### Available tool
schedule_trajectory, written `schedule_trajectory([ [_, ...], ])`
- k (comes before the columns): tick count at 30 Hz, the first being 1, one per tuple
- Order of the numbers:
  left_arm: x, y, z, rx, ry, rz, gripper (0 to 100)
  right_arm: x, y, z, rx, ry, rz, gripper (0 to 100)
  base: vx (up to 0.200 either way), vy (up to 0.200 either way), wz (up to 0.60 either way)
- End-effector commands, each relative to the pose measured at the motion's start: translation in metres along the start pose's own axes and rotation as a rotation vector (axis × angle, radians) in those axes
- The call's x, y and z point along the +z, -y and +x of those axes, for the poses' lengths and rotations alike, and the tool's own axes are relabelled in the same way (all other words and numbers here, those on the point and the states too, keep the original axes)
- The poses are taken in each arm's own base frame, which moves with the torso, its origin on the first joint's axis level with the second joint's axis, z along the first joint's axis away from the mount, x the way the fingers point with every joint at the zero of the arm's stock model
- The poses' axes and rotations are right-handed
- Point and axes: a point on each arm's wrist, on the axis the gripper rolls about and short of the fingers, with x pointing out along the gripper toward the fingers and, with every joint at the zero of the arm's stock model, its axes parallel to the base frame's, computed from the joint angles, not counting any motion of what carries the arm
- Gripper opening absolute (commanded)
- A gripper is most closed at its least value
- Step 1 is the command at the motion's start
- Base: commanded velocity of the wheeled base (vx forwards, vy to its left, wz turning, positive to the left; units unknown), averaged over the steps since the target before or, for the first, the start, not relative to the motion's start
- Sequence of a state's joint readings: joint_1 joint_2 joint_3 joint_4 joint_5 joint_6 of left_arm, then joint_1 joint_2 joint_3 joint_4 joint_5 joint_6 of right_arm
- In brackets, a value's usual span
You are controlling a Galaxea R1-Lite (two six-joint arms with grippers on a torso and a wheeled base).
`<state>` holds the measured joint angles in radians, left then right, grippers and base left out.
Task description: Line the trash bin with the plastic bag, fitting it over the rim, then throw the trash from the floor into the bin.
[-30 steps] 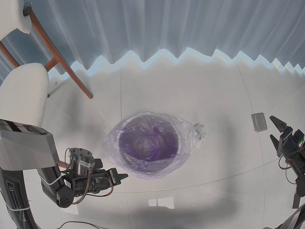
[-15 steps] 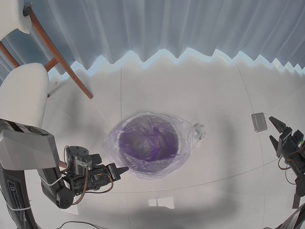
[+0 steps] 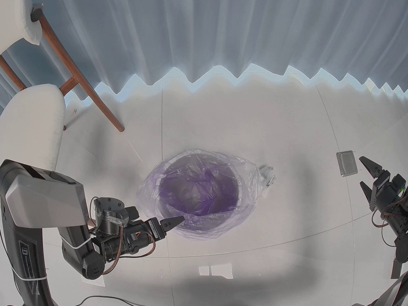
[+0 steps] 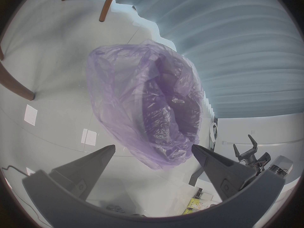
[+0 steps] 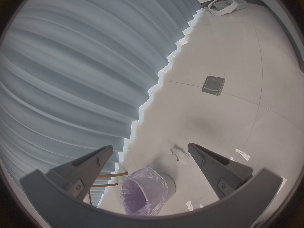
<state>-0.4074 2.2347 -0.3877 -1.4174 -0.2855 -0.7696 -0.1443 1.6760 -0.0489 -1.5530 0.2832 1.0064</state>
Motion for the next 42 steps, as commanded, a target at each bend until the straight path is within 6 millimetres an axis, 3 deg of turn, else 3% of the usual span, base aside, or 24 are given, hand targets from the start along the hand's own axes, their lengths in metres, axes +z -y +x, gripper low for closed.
schedule_trajectory([
  [1, -0.002, -0.002, 0.001, 0.006, -0.007, -0.003, 100, 0.001, -0.001, 0.000, 0.013, 0.008, -0.005, 100, 0.000, 0.000, 0.00],
  [3, -0.002, -0.002, 0.001, 0.005, -0.008, -0.002, 100, 0.001, -0.001, 0.000, 0.013, 0.008, -0.005, 100, 0.000, 0.000, 0.00],
  [4, -0.001, -0.001, 0.000, 0.003, -0.006, -0.001, 0, 0.001, -0.001, 0.000, 0.013, 0.008, -0.005, 100, 0.000, 0.000, 0.00],
  [20, -0.006, -0.004, 0.000, 0.026, -0.025, 0.004, 0, 0.000, 0.000, 0.001, 0.008, 0.004, -0.004, 100, 0.000, 0.000, 0.00],
  [26, -0.024, -0.016, -0.010, 0.109, -0.113, 0.093, 0, 0.000, 0.000, 0.001, 0.006, 0.003, -0.002, 100, 0.000, 0.000, 0.00],
  [36, -0.033, -0.041, 0.013, 0.207, -0.108, 0.121, 0, -0.001, 0.002, 0.002, -0.001, -0.001, -0.001, 100, 0.000, 0.000, 0.00],
  [42, -0.025, -0.050, 0.025, 0.217, -0.067, 0.113, 0, -0.001, 0.002, 0.002, -0.001, -0.003, -0.001, 100, 0.000, 0.000, 0.00],
])
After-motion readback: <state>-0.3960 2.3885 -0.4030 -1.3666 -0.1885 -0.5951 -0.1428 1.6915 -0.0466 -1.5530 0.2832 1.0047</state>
